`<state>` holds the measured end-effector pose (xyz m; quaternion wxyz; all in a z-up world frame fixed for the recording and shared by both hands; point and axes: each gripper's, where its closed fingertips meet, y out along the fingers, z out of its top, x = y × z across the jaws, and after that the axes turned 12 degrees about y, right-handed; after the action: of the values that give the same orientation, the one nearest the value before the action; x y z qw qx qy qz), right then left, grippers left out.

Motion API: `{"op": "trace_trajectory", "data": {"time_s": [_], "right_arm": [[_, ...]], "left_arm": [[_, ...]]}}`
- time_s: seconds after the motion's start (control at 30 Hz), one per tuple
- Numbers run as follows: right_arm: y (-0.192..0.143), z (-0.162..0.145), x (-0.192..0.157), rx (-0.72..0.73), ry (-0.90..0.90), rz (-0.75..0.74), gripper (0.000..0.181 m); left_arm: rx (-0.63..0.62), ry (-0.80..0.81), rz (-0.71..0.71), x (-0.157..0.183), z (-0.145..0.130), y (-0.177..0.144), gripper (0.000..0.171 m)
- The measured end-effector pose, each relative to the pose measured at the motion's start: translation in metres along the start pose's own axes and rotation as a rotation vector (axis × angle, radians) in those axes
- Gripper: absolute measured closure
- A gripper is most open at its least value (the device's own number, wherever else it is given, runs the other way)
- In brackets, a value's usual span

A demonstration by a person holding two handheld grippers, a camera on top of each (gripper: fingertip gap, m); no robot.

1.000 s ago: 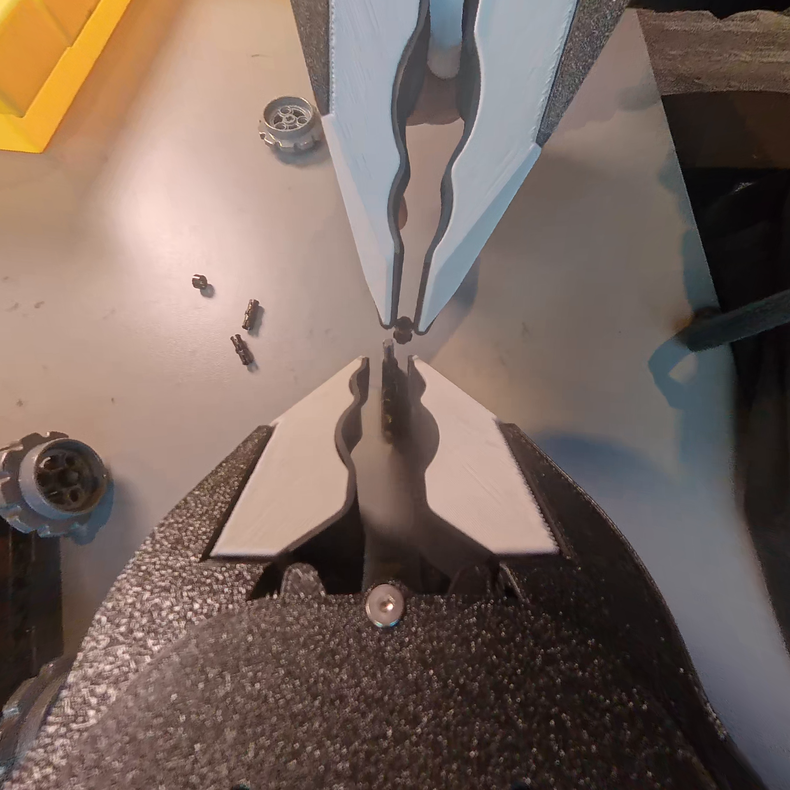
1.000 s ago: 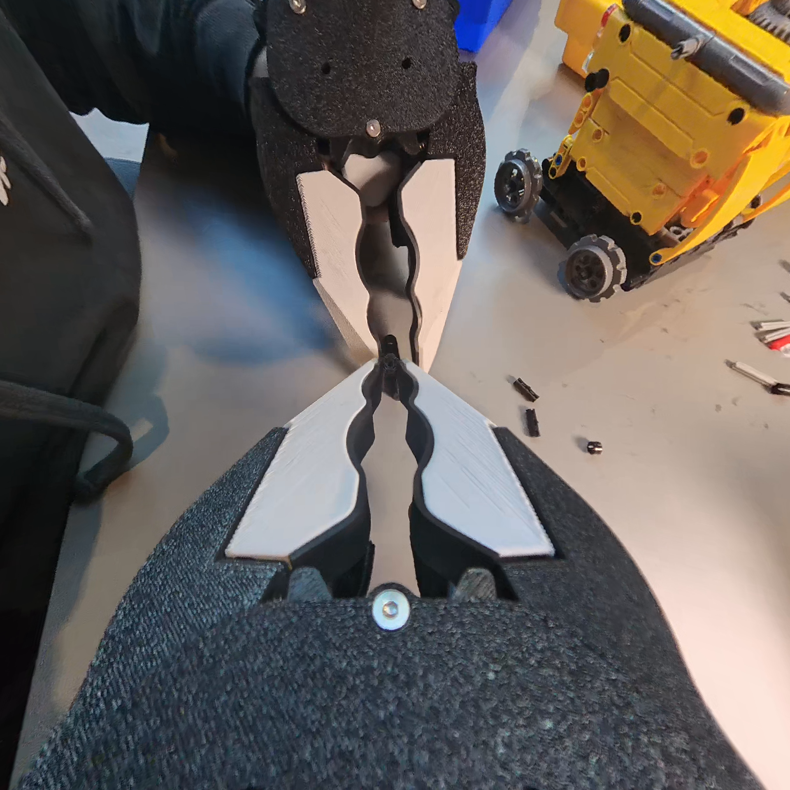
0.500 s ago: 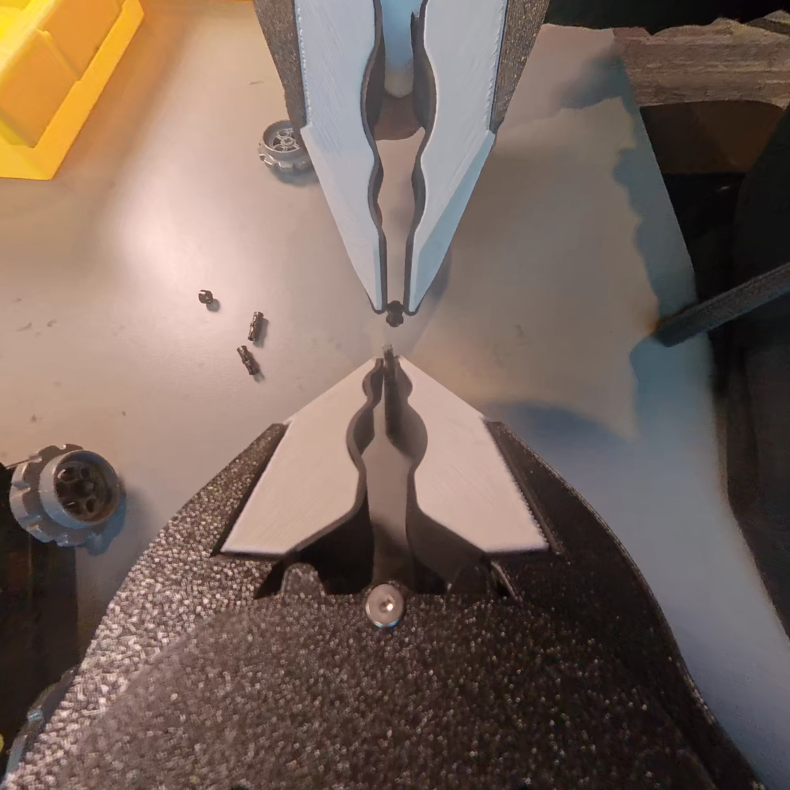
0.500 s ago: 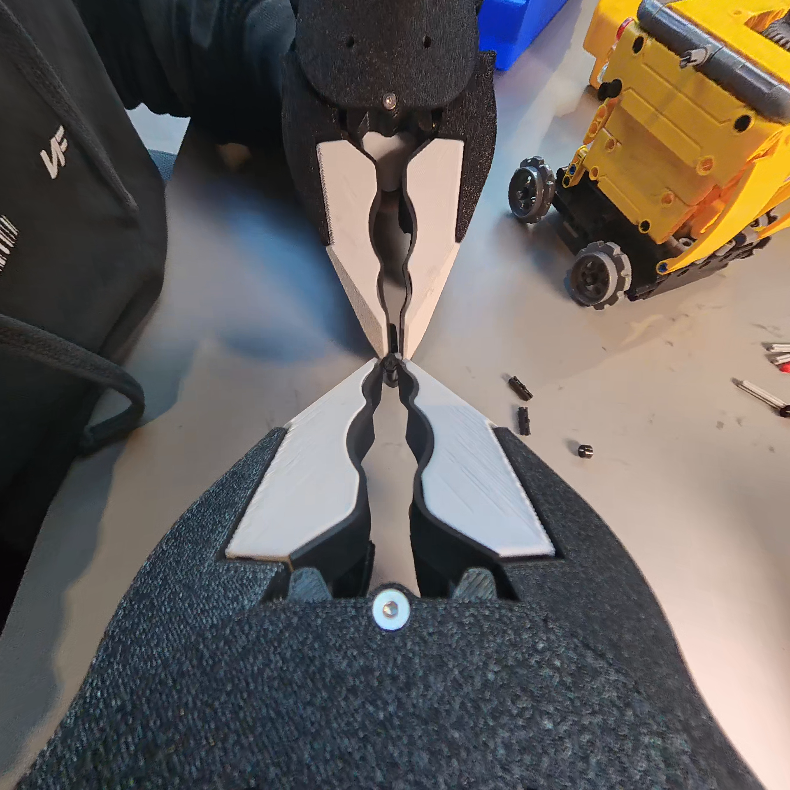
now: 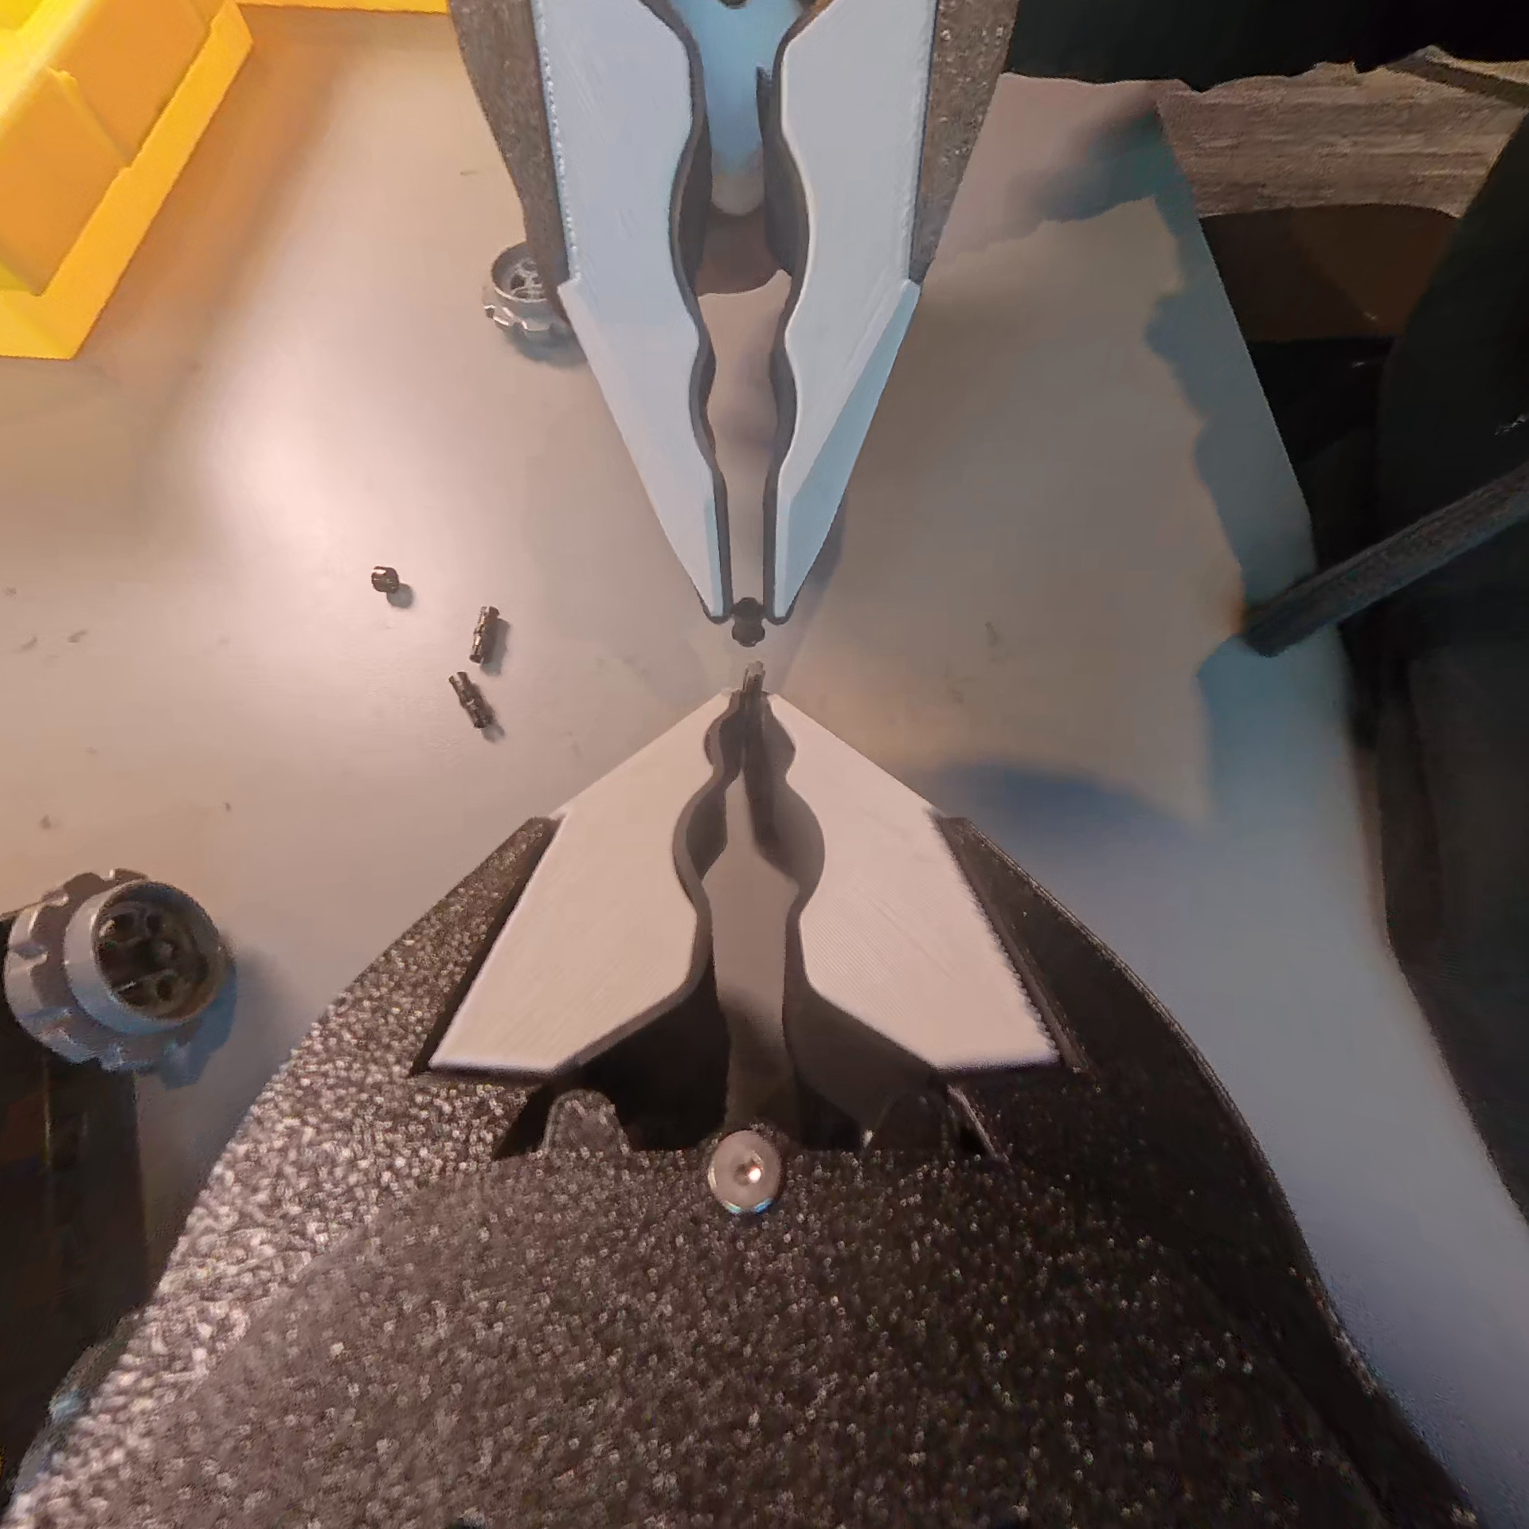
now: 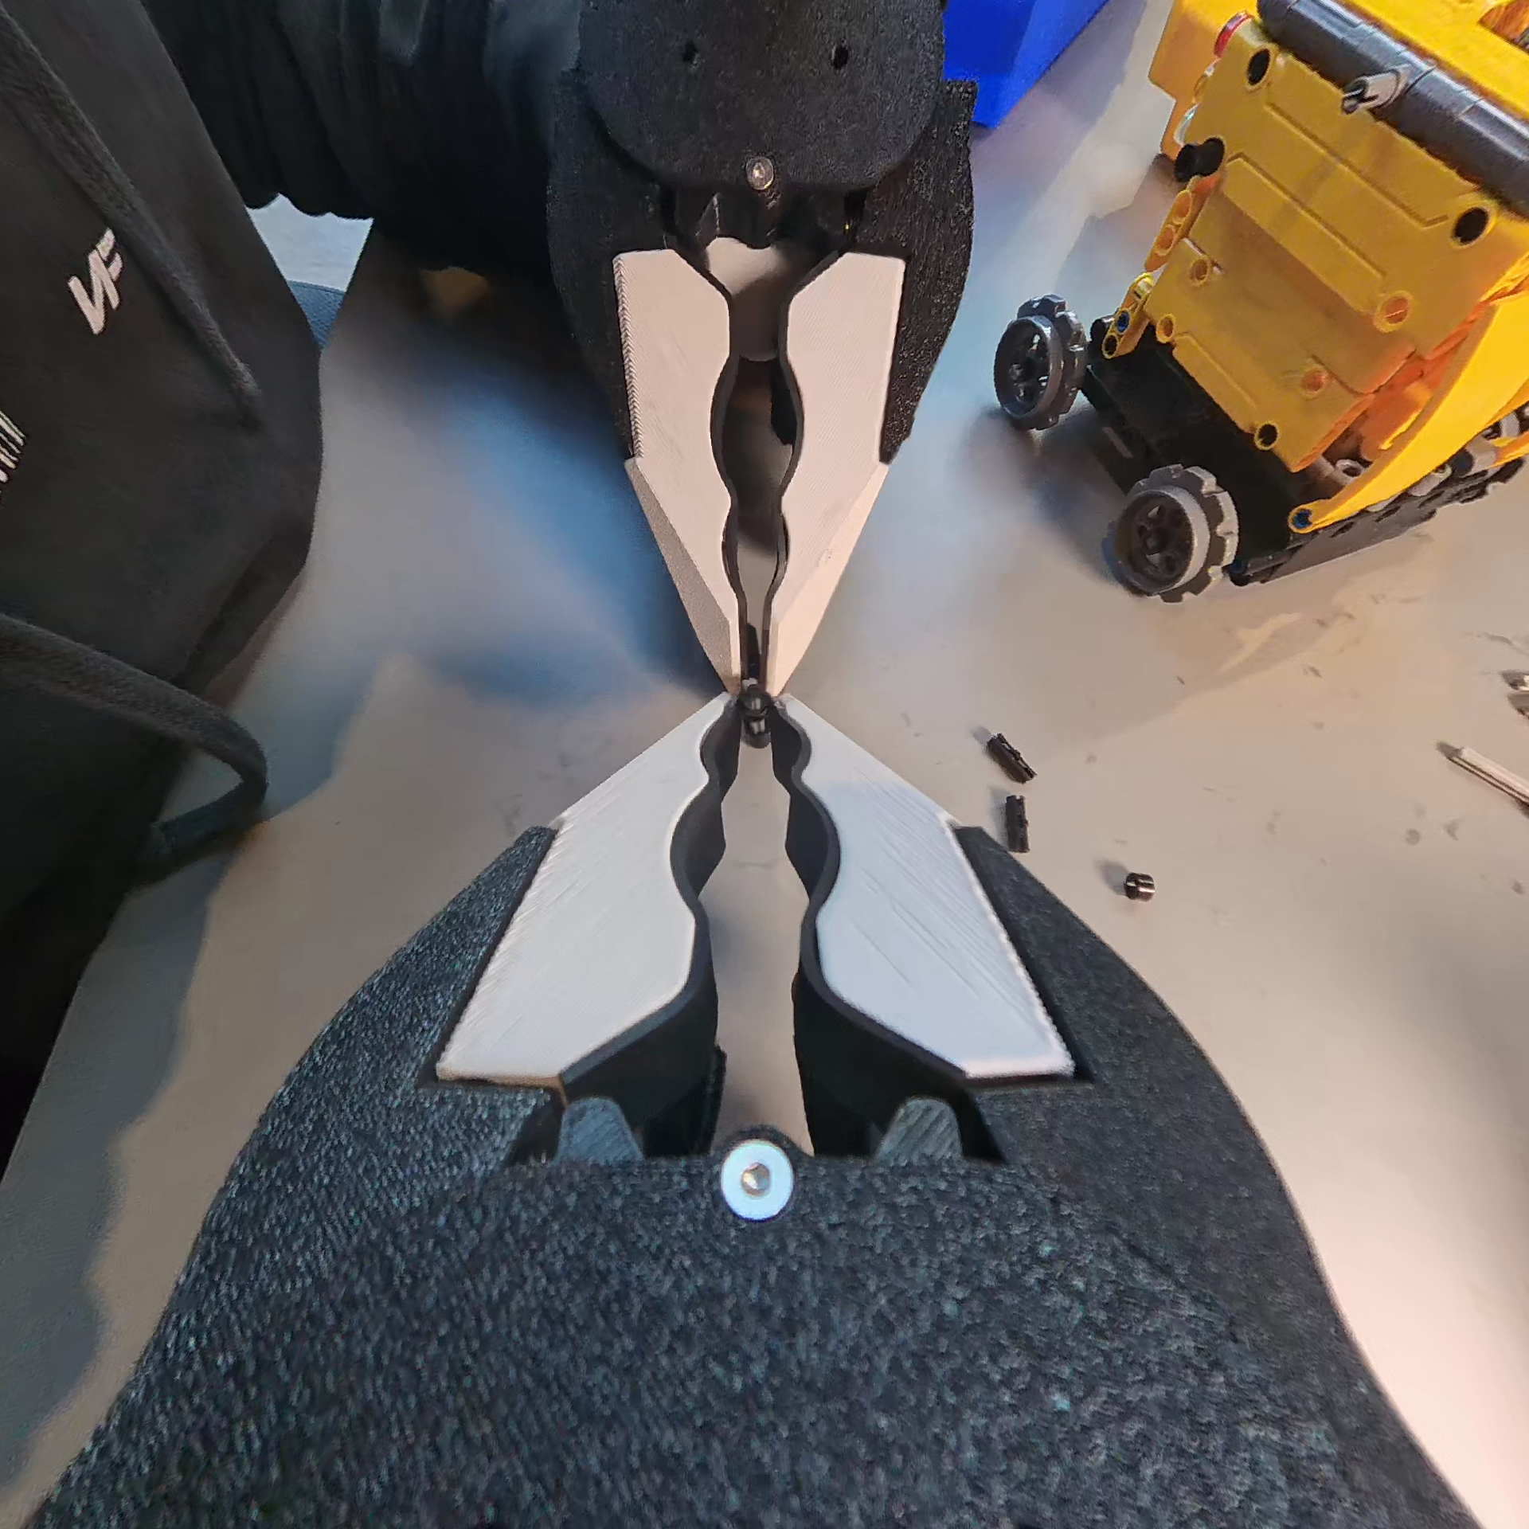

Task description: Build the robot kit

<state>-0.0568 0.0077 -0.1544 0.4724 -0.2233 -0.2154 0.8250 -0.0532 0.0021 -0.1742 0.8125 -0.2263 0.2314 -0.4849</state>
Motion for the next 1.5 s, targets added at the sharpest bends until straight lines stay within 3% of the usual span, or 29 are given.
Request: {"op": "trace_trajectory", "data": {"time_s": [0.23, 0.67, 0.9, 1.5], "right_arm": [[-0.001, -0.001, -0.004, 0.011, 0.008, 0.025, 0.175], [0.001, -0.002, -0.007, -0.022, -0.017, 0.065, 0.175], [-0.002, 0.001, -0.003, -0.015, -0.023, 0.055, 0.175], [-0.001, 0.003, 0.0, 0.009, -0.001, 0.039, 0.175]], "left_arm": [[0.006, 0.067, -0.086, 0.01, 0.003, 0.004, 0.171], [0.013, 0.071, -0.011, -0.003, 0.0, -0.004, 0.168], [0.034, 0.048, -0.019, 0.0, 0.003, -0.004, 0.155], [0.008, 0.031, 0.048, -0.013, -0.002, -0.007, 0.164]]}}
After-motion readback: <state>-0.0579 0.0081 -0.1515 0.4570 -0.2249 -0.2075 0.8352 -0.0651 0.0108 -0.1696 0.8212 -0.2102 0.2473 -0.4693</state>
